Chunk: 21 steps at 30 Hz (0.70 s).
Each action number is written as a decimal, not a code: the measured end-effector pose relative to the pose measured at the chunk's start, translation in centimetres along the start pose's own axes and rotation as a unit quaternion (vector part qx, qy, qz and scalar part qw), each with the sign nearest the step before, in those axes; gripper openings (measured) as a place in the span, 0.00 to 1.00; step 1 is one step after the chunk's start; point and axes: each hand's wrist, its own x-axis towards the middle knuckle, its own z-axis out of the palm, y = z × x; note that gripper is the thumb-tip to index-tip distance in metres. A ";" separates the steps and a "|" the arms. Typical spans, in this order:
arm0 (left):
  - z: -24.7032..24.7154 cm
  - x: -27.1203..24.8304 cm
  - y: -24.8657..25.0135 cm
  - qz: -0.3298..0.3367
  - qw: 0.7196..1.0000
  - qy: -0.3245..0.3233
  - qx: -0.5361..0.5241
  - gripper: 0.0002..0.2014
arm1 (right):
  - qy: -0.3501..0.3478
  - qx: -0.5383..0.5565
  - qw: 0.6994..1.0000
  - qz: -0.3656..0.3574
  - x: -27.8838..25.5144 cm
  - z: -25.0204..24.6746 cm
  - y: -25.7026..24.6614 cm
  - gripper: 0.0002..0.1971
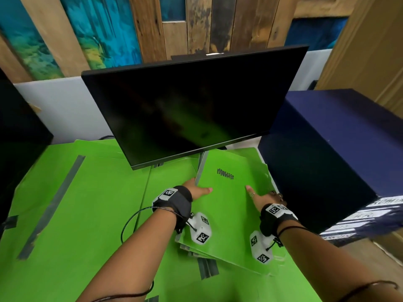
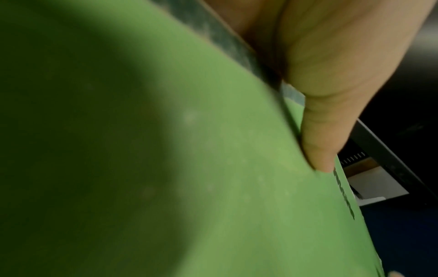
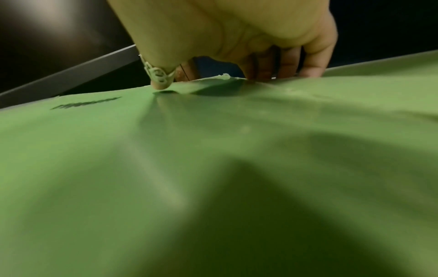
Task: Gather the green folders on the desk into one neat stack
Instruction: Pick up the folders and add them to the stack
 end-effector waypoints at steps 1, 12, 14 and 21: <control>0.3 -0.4 -0.1 0.001 1.000 -0.006 -0.019 0.46 | -0.001 0.004 1.000 0.000 0.0 0.1 0.0 0.59; 0.3 -3.7 -1.6 -0.018 0.999 -0.040 -0.002 0.42 | -0.054 0.214 0.975 0.026 0.5 -1.9 1.7 0.67; 0.4 -4.3 -1.8 0.004 0.998 -0.061 -0.006 0.41 | -0.049 0.244 0.968 0.042 -0.3 -1.9 1.7 0.64; -1.3 -6.6 -0.7 0.131 0.987 0.031 -0.089 0.38 | 0.001 0.429 0.902 0.035 -2.1 -3.9 1.0 0.60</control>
